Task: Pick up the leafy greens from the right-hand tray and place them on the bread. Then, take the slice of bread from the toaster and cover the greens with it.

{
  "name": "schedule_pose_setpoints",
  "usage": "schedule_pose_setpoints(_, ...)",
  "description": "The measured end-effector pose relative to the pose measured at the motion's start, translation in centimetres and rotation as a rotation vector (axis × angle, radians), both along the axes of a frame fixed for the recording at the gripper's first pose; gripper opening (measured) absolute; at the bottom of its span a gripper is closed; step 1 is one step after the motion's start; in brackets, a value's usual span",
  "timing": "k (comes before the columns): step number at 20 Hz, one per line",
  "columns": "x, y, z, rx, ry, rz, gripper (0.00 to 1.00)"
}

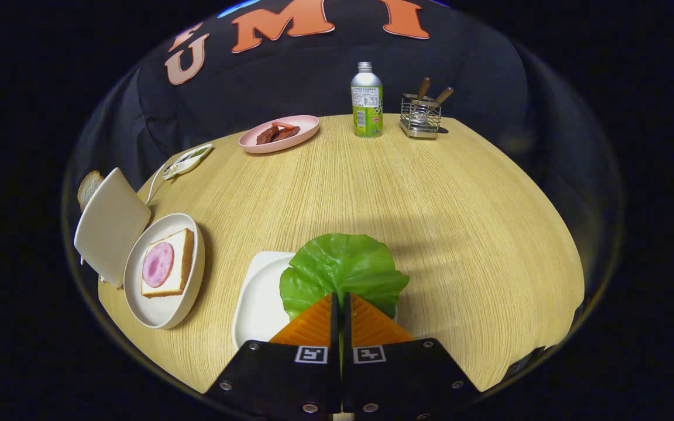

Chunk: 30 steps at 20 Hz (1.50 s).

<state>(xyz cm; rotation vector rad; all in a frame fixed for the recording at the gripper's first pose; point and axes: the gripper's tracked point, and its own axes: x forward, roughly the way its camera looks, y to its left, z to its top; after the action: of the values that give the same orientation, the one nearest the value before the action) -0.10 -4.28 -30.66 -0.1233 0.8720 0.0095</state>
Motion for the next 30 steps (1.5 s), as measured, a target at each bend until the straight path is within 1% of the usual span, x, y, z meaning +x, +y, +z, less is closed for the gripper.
schedule_pose_setpoints(4, 0.4, 0.2, 1.6, -0.018, -0.027, 0.000, 0.01)
schedule_pose_setpoints(9, 0.8, 1.6, 4.4, -0.055, -0.078, 0.043, 0.01)
schedule_pose_setpoints(18, 1.5, 6.1, 6.8, -0.065, -0.111, 0.115, 0.01)
schedule_pose_setpoints(24, 1.4, 10.2, 8.3, -0.064, -0.131, 0.171, 0.01)
schedule_pose_setpoints(30, 1.2, 16.4, 9.5, -0.042, -0.147, 0.248, 0.00)
